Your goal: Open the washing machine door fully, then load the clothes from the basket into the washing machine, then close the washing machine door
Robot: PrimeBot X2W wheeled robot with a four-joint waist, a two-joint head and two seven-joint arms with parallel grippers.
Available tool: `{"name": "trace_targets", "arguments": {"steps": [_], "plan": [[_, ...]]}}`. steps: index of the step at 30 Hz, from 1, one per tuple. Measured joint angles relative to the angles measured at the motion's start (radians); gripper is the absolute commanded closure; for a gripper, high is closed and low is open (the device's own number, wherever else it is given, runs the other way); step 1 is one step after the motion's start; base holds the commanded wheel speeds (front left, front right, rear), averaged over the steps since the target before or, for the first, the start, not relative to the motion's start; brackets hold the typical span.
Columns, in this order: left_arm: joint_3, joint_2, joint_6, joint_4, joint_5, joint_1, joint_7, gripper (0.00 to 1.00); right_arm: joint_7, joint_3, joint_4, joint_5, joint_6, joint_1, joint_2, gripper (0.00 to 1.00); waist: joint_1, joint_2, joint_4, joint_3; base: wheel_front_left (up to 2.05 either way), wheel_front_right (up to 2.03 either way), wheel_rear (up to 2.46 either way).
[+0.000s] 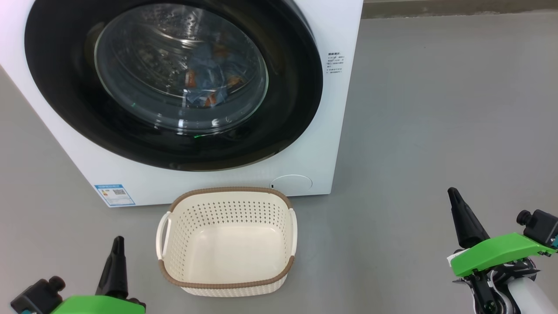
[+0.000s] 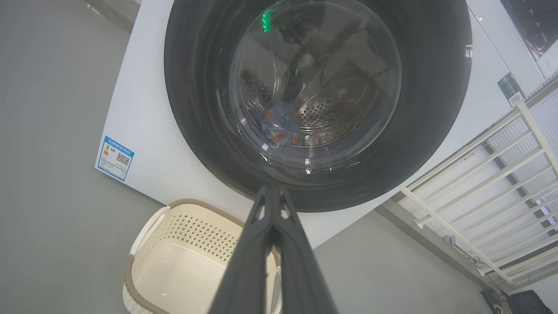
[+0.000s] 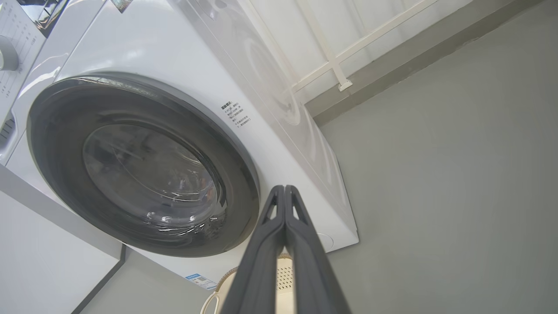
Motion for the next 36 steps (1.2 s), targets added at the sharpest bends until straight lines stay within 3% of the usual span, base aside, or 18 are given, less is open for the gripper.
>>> {"name": "trace_targets", "arguments": {"steps": [36], "plan": [[0.069, -0.051, -0.016, -0.001, -0.289, 0.0, 0.096, 1.0, 0.098, -0.105, -0.027, 0.299, 0.0, 0.024, 0.062, 1.0, 0.0, 0.0, 0.014, -0.009, 0.0, 0.0, 0.0]]}}
